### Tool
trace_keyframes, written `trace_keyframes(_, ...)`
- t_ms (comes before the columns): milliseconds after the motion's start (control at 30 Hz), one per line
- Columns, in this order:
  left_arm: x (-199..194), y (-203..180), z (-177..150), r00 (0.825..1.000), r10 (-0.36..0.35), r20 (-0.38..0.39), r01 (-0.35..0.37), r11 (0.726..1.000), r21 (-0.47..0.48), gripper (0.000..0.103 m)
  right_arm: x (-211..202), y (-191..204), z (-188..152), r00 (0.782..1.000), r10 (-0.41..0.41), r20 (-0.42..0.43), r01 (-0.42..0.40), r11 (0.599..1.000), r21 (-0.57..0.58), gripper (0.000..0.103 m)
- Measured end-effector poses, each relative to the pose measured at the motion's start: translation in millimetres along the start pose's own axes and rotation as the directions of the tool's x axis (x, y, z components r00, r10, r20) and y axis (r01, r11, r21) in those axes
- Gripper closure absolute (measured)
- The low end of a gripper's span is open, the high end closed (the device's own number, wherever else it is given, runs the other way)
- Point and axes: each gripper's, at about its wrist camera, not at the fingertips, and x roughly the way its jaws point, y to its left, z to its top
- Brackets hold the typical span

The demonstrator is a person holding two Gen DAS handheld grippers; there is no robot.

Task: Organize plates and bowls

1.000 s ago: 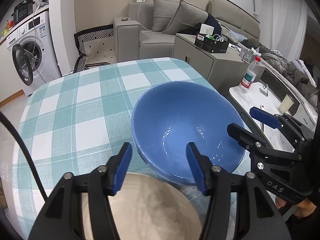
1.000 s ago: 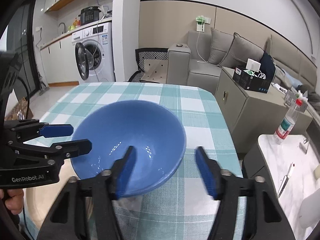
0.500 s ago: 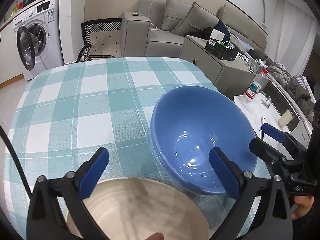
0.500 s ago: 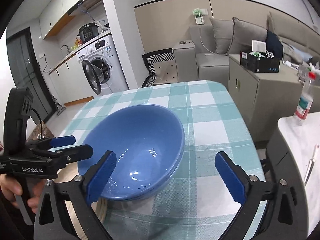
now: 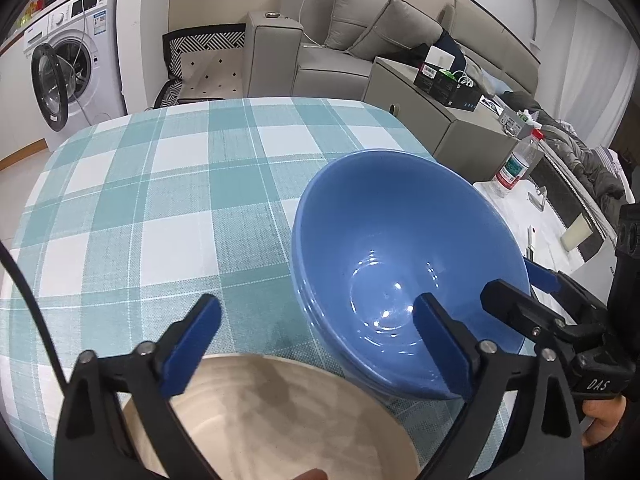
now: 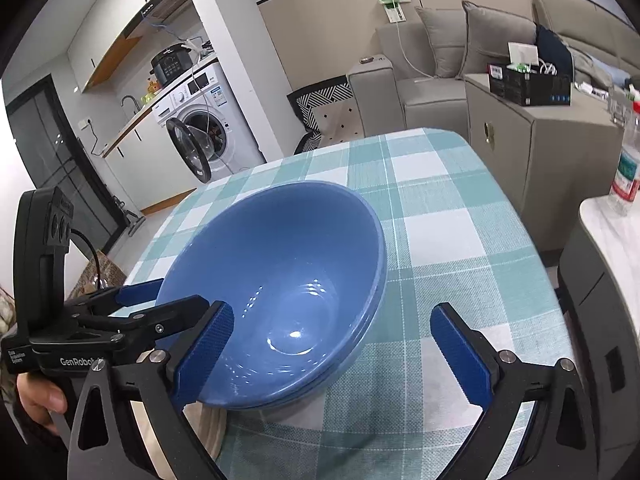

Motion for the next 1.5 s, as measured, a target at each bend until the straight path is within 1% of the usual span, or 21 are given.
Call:
trace_keyframes(33,1,0,0,1.000,-0.006,-0.010,0.006,1.000,0.002,0.018,2,-1,0,1.000,0.001,-0.005,-0.001,1.000,0.004,0.009)
trace_keyframes(100,5,1,0,0.999,-0.018,-0.035,0.018,1.000,-0.004,0.028,6,-4,-1,1.000,-0.001,-0.024,0.002,1.000,0.015,0.027)
trace_keyframes(167,7,2,0,0.998,-0.042,-0.052,0.041,0.999,-0.015,0.042,9,-5,-1,0.999,0.001,-0.037,0.000,1.000,0.026,0.031)
trace_keyframes(200,8,2,0,0.997,-0.052,-0.057,0.051,0.999,-0.017,0.044,9,-5,-2,0.999,0.006,-0.040,-0.005,1.000,0.026,0.035)
trace_keyframes(267,8,0,-1,0.997,-0.064,-0.052,0.064,0.998,-0.011,0.049,10,-4,-2,0.999,0.013,-0.042,-0.012,1.000,0.025,0.040)
trace_keyframes(333,6,-3,-1,0.997,-0.068,-0.049,0.068,0.998,0.003,0.054,9,-3,-2,0.999,0.017,-0.037,-0.016,1.000,0.023,0.042)
trace_keyframes(367,5,-6,-2,0.997,-0.068,-0.048,0.069,0.998,0.013,0.057,8,-2,-2,0.999,0.020,-0.037,-0.019,1.000,0.022,0.047)
trace_keyframes(400,4,-8,-2,0.997,-0.068,-0.047,0.069,0.997,0.020,0.058,8,-1,-2,0.999,0.020,-0.038,-0.019,1.000,0.018,0.048)
trace_keyframes(533,2,-15,-2,0.999,-0.032,-0.038,0.033,0.998,0.051,0.059,7,3,-2,1.000,0.001,-0.029,-0.001,1.000,-0.002,0.049)
trace_keyframes(700,1,-18,-1,1.000,0.010,-0.030,-0.008,0.997,0.073,0.061,5,3,-2,1.000,0.004,-0.025,-0.004,1.000,-0.001,0.049)
trace_keyframes(1067,-15,-23,0,0.999,0.032,0.014,-0.033,0.995,0.092,0.062,-13,12,-1,1.000,-0.009,0.017,0.010,0.999,-0.030,0.049)
trace_keyframes(1233,-32,-24,0,0.998,0.038,0.049,-0.042,0.995,0.094,0.062,-29,18,2,0.999,0.023,0.049,-0.021,0.999,-0.039,0.049)
trace_keyframes(1500,-61,-23,-4,0.993,0.062,0.103,-0.072,0.993,0.089,0.062,-50,39,3,0.995,0.047,0.085,-0.041,0.996,-0.079,0.049)
